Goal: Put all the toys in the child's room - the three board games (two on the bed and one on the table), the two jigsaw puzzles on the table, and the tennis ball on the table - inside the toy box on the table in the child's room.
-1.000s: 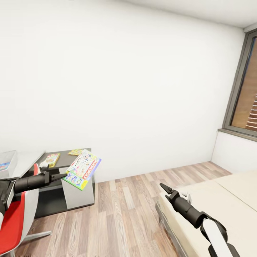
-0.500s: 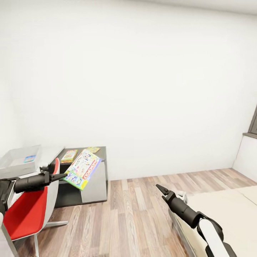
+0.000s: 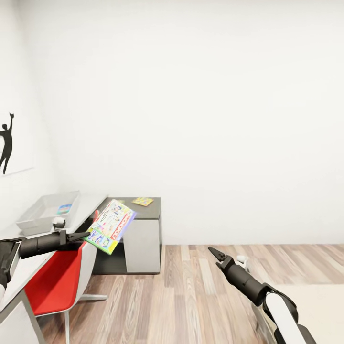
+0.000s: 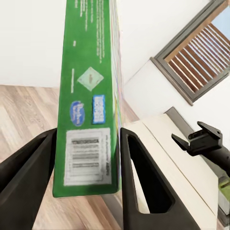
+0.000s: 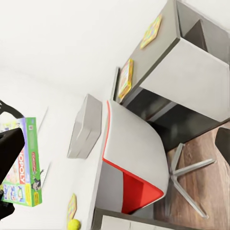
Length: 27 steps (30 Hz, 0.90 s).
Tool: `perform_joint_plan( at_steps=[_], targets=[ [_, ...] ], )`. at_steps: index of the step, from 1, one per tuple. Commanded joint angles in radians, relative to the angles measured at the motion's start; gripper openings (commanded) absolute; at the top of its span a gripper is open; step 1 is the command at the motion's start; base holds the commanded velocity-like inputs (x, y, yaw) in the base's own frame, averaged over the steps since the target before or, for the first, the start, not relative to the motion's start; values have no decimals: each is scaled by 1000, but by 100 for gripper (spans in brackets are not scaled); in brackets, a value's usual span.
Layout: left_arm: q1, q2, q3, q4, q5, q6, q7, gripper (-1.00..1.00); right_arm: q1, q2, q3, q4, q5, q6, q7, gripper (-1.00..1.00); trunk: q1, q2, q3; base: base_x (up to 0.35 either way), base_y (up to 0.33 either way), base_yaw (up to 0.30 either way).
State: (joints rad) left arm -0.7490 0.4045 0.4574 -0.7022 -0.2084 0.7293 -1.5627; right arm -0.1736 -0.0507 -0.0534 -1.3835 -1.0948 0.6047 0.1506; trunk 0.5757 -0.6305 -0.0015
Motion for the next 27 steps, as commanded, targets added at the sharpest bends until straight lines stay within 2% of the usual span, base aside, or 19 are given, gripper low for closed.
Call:
perform_joint_plan(
  at_steps=[1, 5, 9, 27],
  targets=[
    [-1, -1, 4, 0, -9, 10, -8, -100, 0, 1, -2, 0, -1, 5, 3, 100, 1, 0, -1, 326, -32, 283],
    [-1, -1, 5, 0, -9, 10, -8, -100, 0, 1, -2, 0, -1, 4, 2, 100, 1, 0, -3, 264, -66, 283],
    [-1, 2, 7, 0, -7, 10, -8, -100, 0, 1, -2, 0, -1, 4, 3, 100, 1, 0, -5, 61, -20, 283],
    [-1, 0, 1, 0, -9, 24, -8, -100, 0, 2, -2, 2, -1, 1, 0, 100, -68, 126, 40, 3, -1, 282]
  ],
)
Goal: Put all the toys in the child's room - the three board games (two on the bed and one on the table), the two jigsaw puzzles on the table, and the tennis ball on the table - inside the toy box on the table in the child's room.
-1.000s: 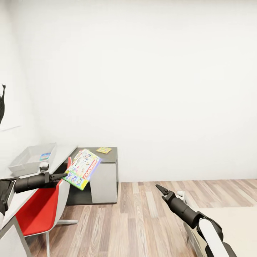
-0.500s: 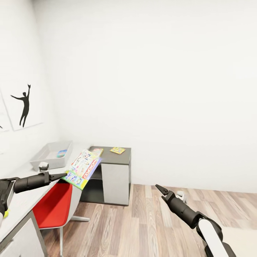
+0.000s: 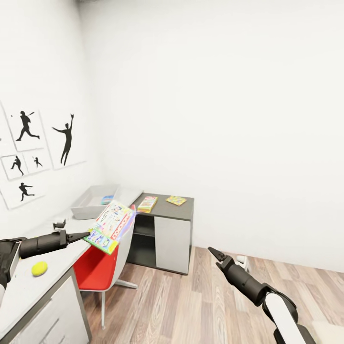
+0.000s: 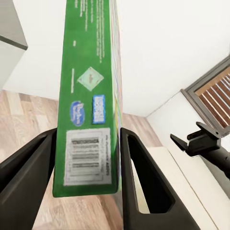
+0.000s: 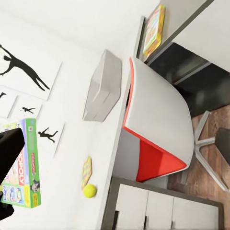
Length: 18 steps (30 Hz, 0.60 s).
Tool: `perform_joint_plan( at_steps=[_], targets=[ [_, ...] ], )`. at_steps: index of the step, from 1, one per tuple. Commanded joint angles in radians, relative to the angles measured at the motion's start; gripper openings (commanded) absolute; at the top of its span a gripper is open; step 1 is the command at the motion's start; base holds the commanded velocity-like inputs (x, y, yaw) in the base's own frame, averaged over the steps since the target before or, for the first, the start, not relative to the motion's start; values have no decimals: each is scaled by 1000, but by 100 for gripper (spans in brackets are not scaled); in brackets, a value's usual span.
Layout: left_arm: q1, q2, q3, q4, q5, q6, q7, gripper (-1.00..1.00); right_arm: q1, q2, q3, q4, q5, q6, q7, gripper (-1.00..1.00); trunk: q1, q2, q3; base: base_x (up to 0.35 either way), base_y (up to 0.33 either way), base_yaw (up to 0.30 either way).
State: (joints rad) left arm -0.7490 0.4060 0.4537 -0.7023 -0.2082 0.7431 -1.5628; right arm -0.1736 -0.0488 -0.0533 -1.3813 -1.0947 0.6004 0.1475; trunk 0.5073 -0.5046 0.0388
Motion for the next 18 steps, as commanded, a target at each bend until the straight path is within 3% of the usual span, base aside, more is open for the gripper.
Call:
perform_joint_plan(
  at_steps=[1, 15, 18],
  targets=[
    [-1, -1, 4, 0, -10, 10, -8, -100, 0, 0, -2, 0, -1, 6, 3, 100, -4, 7, 2, 0, 0, 278],
    [-1, -1, 3, 0, -10, 10, -8, -100, 0, -2, -2, 4, 0, 5, 3, 100, -57, 105, 34, 0, 0, 256],
    [-1, -1, 3, 0, -10, 10, -8, -100, 0, -1, -2, 5, 0, 5, 3, 100, -57, 105, 30, 0, 0, 207]
  ],
)
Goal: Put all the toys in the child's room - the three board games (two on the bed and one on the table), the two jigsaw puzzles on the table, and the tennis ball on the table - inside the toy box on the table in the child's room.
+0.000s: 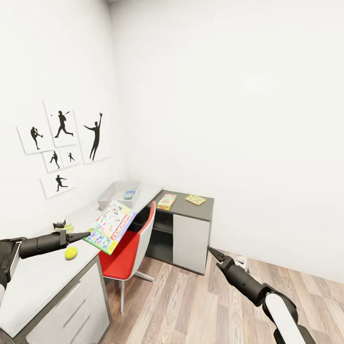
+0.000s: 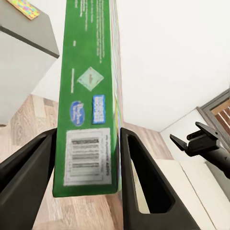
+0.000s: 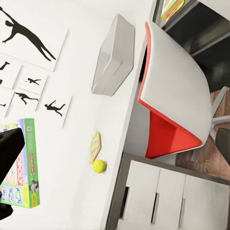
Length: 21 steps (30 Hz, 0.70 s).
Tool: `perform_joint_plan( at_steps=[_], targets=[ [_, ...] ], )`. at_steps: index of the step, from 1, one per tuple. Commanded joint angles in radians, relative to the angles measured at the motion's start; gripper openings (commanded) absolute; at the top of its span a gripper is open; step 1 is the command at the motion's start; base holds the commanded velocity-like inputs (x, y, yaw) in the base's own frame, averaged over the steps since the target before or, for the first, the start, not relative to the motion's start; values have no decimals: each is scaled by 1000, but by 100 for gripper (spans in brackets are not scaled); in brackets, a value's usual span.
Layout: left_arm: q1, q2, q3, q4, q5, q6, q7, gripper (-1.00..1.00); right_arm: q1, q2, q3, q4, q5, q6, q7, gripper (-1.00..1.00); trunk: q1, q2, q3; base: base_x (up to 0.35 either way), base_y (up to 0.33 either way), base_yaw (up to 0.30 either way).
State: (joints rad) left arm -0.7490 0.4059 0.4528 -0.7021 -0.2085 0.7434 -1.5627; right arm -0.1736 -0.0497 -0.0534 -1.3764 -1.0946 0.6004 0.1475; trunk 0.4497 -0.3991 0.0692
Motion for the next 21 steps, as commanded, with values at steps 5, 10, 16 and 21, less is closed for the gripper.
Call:
perform_joint_plan(
  at_steps=[5, 10, 16, 21],
  targets=[
    [-1, -2, 4, 0, -9, 10, -8, -100, 0, 0, -2, -1, -1, 5, 5, 100, 0, -1, -6, 0, 0, 164],
    [-1, -2, 4, 0, -9, 10, -8, -100, 0, 1, -2, -2, 0, 4, 7, 100, 0, -1, -7, 0, 0, 31],
    [-1, -2, 4, 0, -9, 10, -8, -100, 0, 3, -1, -3, 1, -1, 7, 100, 0, -1, -7, 0, 0, 3],
    [-1, -2, 4, 0, -9, 10, -8, -100, 0, -3, 2, -1, 1, -38, 7, 100, 0, -1, -7, 0, 0, 0]
  ],
)
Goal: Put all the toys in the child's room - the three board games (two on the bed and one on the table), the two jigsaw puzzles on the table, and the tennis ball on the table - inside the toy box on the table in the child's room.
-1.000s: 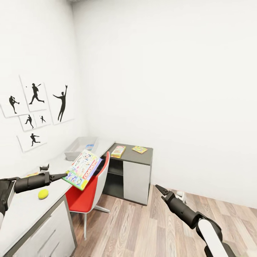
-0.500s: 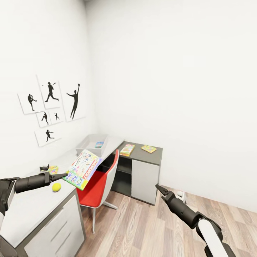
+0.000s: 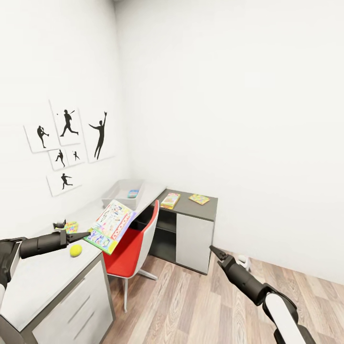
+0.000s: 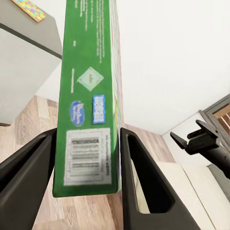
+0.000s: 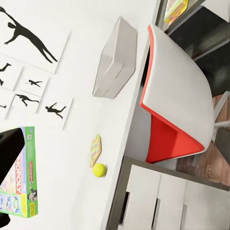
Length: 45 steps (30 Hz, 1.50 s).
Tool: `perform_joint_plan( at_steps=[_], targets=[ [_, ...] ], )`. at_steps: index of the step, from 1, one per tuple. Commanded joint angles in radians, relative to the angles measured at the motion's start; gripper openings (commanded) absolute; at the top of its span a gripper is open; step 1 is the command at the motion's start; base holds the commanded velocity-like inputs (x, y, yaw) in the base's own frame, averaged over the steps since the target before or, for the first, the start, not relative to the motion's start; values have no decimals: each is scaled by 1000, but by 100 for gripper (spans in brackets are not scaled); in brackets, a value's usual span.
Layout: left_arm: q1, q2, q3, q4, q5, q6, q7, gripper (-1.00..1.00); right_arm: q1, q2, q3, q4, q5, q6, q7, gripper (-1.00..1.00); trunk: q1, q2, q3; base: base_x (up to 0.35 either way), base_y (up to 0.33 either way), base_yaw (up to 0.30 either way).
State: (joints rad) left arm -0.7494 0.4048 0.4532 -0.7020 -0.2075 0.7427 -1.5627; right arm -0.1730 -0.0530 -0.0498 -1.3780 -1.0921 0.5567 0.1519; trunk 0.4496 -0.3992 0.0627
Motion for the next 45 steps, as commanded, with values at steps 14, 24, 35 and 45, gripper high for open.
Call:
perform_joint_plan(
  at_steps=[14, 24, 35, 45],
  targets=[
    [-1, 1, 12, 0, -7, 9, -8, -100, 0, 6, -1, -7, -3, -1, 4, 100, 0, -1, 0, 94, -66, 69],
    [-1, 0, 10, -1, -8, 8, -8, -100, 0, 2, 1, -12, -3, 1, 3, 100, 0, -1, 0, 229, -176, 7],
    [-1, -1, 10, -1, -8, 4, -8, -100, -1, 1, -10, -199, -3, 267, -30, 100, 0, -1, 0, 20, -9, 0],
    [-1, -1, 10, 0, -8, 2, -8, -100, -50, 7, -1, -202, -6, 331, -103, 100, 0, -1, 0, 4, 0, 0]
  ],
)
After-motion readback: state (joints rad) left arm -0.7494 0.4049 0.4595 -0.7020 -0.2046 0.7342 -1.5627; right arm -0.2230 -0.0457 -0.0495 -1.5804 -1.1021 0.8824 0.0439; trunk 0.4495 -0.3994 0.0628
